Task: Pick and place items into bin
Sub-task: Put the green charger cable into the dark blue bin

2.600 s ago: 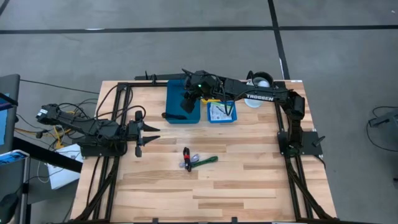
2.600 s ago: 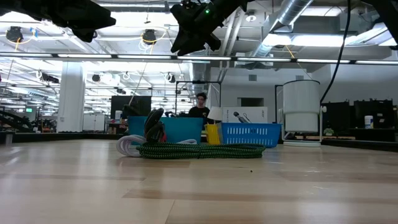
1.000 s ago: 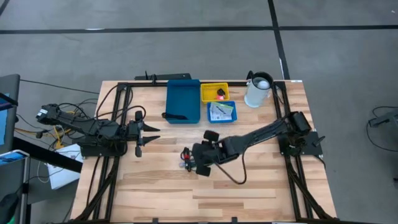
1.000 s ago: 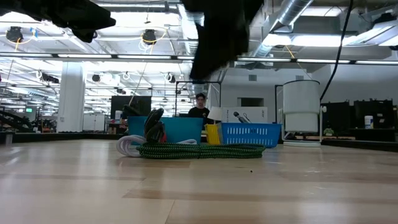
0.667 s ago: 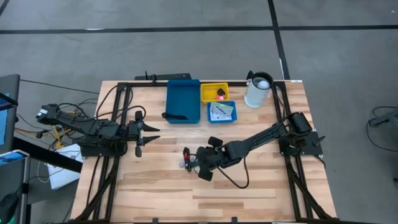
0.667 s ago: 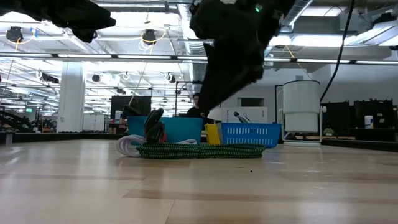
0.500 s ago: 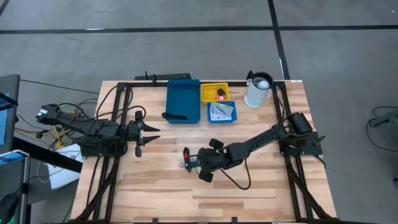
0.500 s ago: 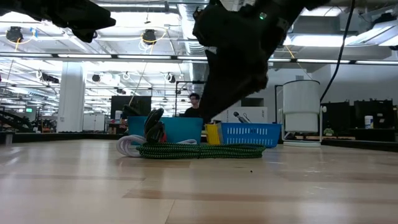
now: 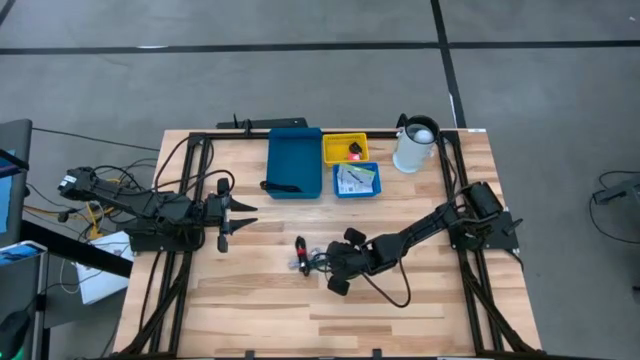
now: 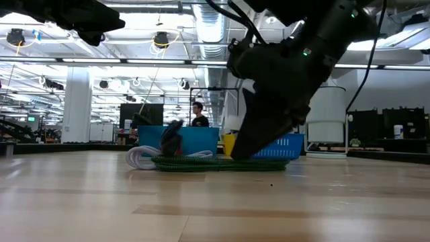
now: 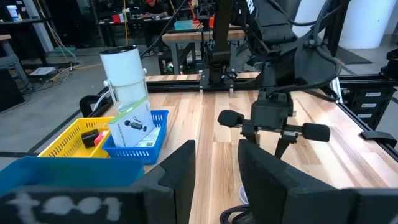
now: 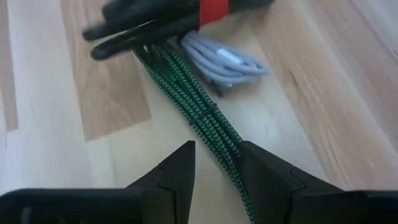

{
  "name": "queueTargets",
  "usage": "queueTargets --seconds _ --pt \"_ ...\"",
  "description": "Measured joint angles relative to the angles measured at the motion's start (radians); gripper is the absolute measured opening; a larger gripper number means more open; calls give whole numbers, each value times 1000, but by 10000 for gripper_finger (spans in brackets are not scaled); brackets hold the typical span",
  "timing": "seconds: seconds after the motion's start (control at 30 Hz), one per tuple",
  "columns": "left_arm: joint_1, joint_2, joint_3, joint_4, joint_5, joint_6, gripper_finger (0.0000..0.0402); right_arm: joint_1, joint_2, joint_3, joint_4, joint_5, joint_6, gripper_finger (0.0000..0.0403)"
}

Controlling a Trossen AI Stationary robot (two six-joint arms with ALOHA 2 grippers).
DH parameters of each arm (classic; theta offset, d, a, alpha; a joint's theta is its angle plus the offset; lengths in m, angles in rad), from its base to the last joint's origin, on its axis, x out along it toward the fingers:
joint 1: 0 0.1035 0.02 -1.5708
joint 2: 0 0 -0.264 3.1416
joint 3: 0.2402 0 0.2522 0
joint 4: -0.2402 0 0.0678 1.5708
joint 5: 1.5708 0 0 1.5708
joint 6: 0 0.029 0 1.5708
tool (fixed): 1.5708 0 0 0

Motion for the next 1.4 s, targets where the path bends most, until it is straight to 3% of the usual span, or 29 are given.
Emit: queueTargets --seconds 0.57,0.7,0.93,1.4 --pt "0 0 0 0 0 0 112 -23 -8 -129 90 17 42 119" --pt "0 0 0 0 0 0 112 -22 -6 -131 83 35 42 93" --pt "0 0 0 0 0 0 112 -21 -6 -132 80 37 45 11" --pt "0 0 0 0 0 0 112 42 4 -140 257 48 30 9"
